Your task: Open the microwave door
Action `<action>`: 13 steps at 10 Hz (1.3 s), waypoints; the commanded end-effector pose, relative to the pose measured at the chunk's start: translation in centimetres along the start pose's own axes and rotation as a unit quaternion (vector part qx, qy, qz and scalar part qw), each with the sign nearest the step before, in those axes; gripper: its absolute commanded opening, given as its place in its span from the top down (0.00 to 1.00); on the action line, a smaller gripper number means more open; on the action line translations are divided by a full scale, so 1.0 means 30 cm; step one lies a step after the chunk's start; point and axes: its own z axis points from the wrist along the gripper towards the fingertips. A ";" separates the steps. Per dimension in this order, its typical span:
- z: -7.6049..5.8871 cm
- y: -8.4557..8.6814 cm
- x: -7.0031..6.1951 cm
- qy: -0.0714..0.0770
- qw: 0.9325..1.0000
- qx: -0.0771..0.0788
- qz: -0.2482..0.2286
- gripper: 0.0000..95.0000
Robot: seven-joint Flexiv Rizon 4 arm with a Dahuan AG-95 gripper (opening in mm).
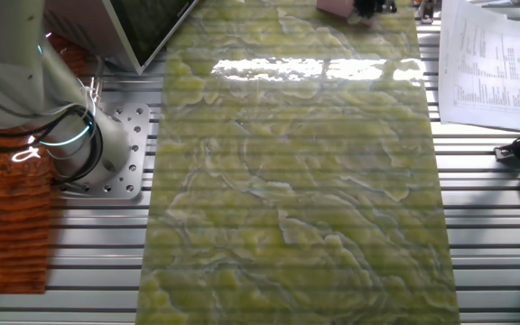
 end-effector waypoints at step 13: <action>-0.020 0.028 -0.004 -0.002 1.000 0.025 0.008 1.00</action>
